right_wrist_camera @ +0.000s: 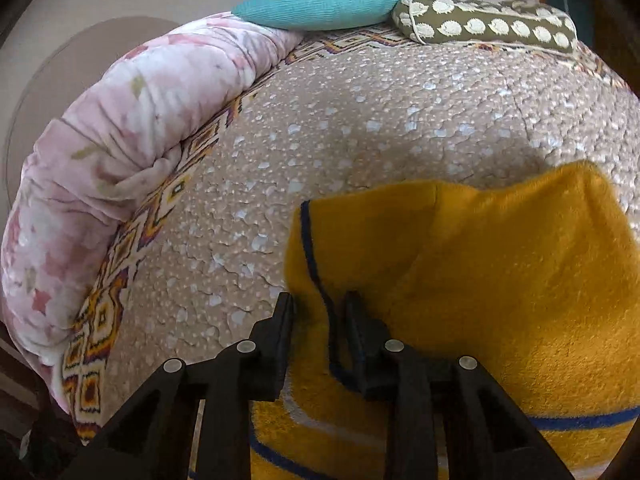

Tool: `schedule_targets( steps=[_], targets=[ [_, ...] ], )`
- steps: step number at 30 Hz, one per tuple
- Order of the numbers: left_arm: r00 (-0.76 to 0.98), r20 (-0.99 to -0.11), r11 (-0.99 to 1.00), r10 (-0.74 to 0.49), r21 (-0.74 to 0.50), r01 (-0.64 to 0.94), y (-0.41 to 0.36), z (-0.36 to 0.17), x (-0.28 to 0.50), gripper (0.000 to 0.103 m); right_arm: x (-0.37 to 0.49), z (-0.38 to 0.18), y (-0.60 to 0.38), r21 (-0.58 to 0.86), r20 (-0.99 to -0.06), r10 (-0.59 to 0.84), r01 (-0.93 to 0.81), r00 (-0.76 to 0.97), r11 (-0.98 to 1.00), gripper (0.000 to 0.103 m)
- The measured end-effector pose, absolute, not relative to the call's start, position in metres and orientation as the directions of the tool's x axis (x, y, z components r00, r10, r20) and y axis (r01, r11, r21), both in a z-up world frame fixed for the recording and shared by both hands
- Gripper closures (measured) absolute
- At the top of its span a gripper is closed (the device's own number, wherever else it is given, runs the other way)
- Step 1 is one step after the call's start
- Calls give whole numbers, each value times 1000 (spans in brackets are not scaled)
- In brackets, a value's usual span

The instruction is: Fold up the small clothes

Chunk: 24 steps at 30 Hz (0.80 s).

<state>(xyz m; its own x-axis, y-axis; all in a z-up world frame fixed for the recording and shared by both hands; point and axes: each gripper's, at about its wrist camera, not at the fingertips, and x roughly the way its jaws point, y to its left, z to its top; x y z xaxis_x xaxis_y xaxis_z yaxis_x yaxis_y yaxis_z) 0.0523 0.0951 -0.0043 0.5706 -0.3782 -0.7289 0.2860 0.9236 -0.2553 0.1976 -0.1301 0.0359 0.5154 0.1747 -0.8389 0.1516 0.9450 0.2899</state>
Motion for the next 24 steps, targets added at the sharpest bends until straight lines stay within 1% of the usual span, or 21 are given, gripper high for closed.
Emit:
schedule_targets(
  steps=[1,3,5,7,9,13,16,20,24],
  targets=[
    [572,-733,927,-369,-240,289,93,-4,52,38,195,43,-128,270,-838,158,146,522,952,73],
    [572,-733,927,-367,-237,291,93,-5,51,38,181,63,-125,264,-806,150,122,572,957,73],
    [570,-732,925,-373,-246,288,93,-5,51,38,159,81,-121,284,-775,174,88,608,955,73],
    [570,-735,927,-368,-239,289,91,-5,50,38,139,87,-115,283,-773,192,59,605,957,76],
    [572,-737,929,-360,-229,291,89,-5,48,37,122,82,-107,273,-786,208,26,582,962,78],
    [572,-739,931,-356,-223,290,90,-5,49,37,90,46,-88,310,-821,299,-60,487,949,78],
    [572,-739,931,-355,-222,290,90,-5,50,37,62,35,-76,308,-817,313,-93,484,947,78],
    [573,-740,932,-353,-219,290,90,-5,49,37,31,45,-81,366,-790,374,-117,485,923,78],
    [576,-743,935,-340,-202,291,89,-4,49,37,23,67,-97,376,-766,372,-103,524,921,78]
  ],
)
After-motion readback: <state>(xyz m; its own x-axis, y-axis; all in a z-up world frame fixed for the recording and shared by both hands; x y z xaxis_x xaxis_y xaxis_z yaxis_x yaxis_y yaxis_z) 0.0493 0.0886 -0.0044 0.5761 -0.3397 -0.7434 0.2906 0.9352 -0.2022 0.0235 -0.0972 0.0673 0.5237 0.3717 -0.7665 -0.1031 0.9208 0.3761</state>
